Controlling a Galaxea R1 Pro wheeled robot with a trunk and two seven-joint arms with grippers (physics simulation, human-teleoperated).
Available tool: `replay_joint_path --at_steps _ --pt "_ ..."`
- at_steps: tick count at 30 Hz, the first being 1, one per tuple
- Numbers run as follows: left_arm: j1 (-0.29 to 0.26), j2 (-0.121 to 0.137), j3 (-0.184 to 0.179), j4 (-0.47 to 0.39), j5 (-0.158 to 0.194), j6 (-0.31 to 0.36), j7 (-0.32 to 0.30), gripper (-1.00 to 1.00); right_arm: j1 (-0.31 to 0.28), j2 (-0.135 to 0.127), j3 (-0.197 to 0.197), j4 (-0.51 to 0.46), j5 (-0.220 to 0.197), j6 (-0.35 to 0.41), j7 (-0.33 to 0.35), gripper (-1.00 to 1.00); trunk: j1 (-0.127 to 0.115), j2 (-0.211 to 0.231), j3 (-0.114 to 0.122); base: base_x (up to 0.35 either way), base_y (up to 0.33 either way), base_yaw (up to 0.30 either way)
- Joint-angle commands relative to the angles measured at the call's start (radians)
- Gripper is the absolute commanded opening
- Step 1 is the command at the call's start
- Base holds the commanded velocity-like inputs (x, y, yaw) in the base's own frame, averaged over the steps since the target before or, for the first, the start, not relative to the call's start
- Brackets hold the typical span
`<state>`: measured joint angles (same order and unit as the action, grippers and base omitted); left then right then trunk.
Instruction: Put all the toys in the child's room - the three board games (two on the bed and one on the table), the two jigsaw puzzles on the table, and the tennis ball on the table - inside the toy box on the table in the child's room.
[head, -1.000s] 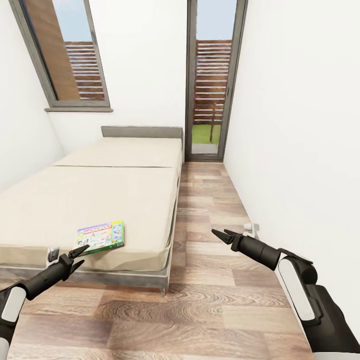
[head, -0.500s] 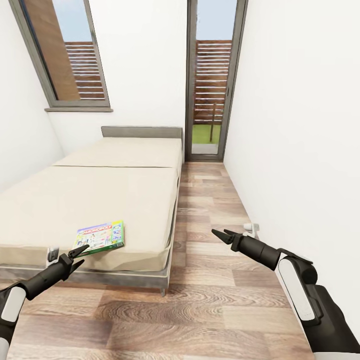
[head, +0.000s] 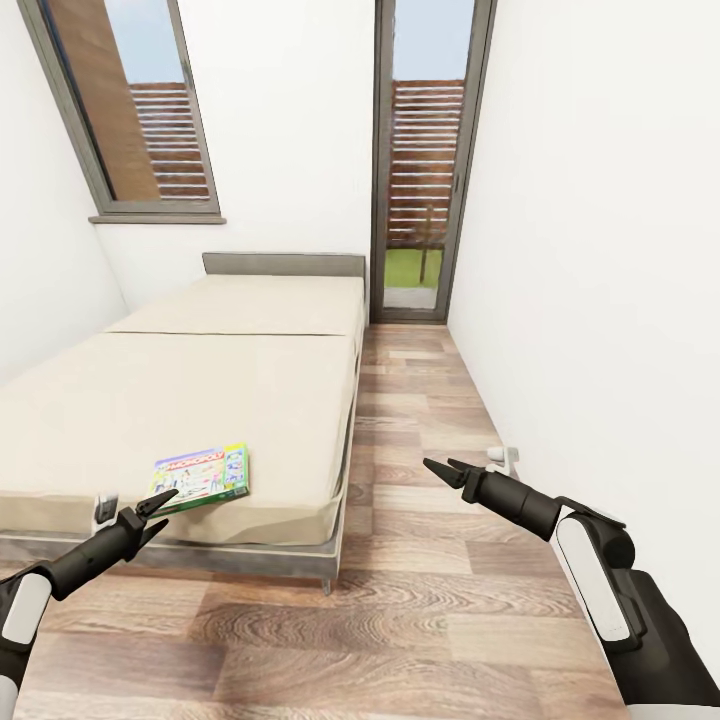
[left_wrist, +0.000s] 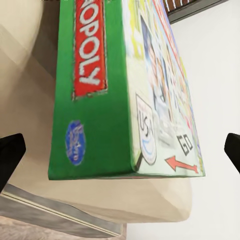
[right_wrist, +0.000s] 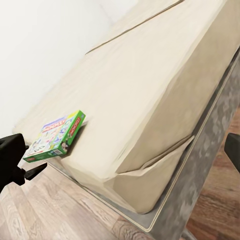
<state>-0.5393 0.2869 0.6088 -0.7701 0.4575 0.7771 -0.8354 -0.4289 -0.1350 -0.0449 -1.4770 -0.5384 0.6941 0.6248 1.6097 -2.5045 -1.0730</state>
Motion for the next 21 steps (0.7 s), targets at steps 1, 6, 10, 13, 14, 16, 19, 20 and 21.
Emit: replay_joint_path --at_steps 1,6,10,13,14,16,19,20,21 --pt "-0.001 0.000 0.002 0.001 0.001 0.005 -0.002 1.00 -0.001 0.000 -0.001 0.000 -0.004 0.007 0.001 1.00 0.000 0.000 -0.001 0.007 0.005 0.000" --pt "-0.001 0.000 0.002 0.000 0.001 0.005 -0.002 1.00 -0.001 0.000 -0.001 0.000 -0.004 0.007 0.001 1.00 0.000 0.000 -0.001 0.003 0.002 0.000" --pt "-0.001 0.000 0.002 0.001 0.001 0.005 -0.002 1.00 -0.001 0.000 -0.001 0.000 -0.004 0.007 0.001 1.00 0.000 0.000 -0.001 0.000 0.000 0.000" --pt "-0.001 0.000 0.002 0.001 0.001 0.005 -0.002 1.00 -0.001 0.000 -0.001 0.000 -0.004 0.007 0.001 1.00 0.000 0.000 -0.001 0.000 0.000 0.000" --pt "-0.001 0.000 0.002 0.001 0.001 0.005 -0.002 1.00 -0.001 0.000 -0.001 0.000 -0.004 0.007 0.001 1.00 0.000 0.000 -0.001 0.000 0.000 0.000" --pt "-0.001 0.000 0.002 0.001 0.001 0.005 -0.002 1.00 -0.001 0.000 -0.001 0.000 -0.003 0.007 0.001 1.00 0.000 0.000 -0.001 0.000 0.000 0.000" --pt "-0.001 0.000 0.002 0.001 0.001 0.005 -0.002 1.00 -0.001 0.000 -0.001 0.000 -0.004 0.007 0.001 1.00 0.000 0.000 -0.001 0.000 0.000 0.000" --pt "-0.001 0.000 0.002 0.001 0.001 0.005 -0.002 1.00 -0.001 0.000 -0.001 0.000 -0.003 0.007 0.001 1.00 0.000 0.000 -0.001 0.000 0.000 0.000" --pt "-0.001 0.000 0.002 0.001 0.001 0.005 -0.002 1.00 -0.001 0.000 -0.001 0.000 -0.004 0.007 0.001 1.00 0.000 0.000 -0.001 0.000 0.000 0.000"
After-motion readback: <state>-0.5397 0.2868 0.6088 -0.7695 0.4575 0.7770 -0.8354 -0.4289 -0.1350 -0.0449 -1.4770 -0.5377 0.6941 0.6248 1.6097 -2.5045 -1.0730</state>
